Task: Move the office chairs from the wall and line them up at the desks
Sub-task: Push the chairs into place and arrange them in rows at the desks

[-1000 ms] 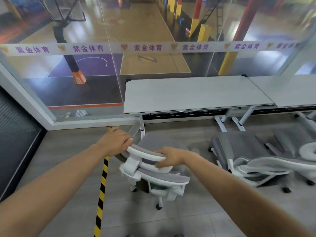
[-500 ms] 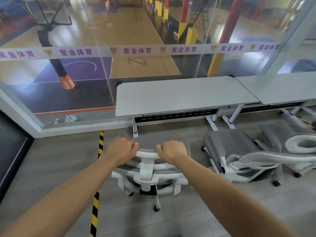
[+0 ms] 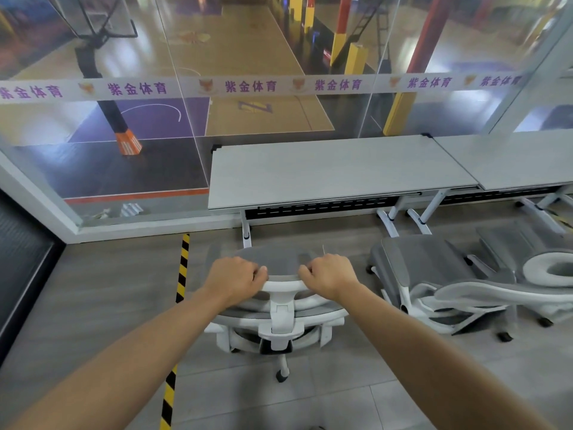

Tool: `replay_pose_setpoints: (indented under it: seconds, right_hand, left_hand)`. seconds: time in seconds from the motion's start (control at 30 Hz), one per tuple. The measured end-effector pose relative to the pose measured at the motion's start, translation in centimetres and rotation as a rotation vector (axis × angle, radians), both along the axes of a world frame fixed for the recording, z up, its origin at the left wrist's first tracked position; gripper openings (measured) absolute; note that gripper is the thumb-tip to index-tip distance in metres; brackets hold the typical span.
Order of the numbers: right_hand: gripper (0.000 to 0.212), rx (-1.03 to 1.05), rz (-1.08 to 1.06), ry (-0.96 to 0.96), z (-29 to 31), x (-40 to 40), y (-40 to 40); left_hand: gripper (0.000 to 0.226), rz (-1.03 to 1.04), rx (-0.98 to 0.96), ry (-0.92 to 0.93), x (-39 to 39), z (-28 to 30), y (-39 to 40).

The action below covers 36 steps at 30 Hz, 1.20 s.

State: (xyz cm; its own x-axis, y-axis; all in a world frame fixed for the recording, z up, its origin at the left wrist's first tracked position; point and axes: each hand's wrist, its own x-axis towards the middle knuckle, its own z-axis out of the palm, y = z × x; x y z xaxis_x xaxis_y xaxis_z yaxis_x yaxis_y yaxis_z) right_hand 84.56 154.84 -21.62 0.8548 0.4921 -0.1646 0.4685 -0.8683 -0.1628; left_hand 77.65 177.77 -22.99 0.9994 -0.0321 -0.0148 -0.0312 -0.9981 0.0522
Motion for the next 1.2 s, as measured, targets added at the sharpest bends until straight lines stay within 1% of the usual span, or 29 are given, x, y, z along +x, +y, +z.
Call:
replay_pose_setpoints:
  seconds: [0.3, 0.43, 0.53, 0.93, 1.07, 1.2]
  right_hand:
    - [0.047, -0.027, 0.046, 0.010, 0.1, 1.0, -3.4]
    - [0.046, -0.033, 0.056, 0.003, 0.0, 1.5, -5.0]
    - [0.045, -0.036, 0.075, -0.004, 0.1, 1.6, -5.7]
    - [0.045, -0.028, 0.090, -0.022, -0.2, 0.8, -6.1]
    - [0.047, -0.025, 0.082, -0.027, -0.2, 0.7, -6.4]
    - [0.049, -0.018, 0.069, -0.017, -0.2, 0.6, -6.7]
  left_hand:
    - [0.062, 0.044, 0.023, -0.040, 0.3, 0.0, -3.8]
    - [0.060, 0.066, -0.002, -0.012, 0.2, 0.1, -5.6]
    - [0.061, 0.076, 0.018, -0.004, 0.0, 0.2, -6.4]
    - [0.063, 0.095, 0.008, -0.031, -1.5, 0.3, -6.9]
    - [0.068, 0.095, 0.011, -0.053, -1.3, 0.2, -7.1]
    - [0.068, 0.093, -0.002, -0.055, -0.8, -0.1, -7.2]
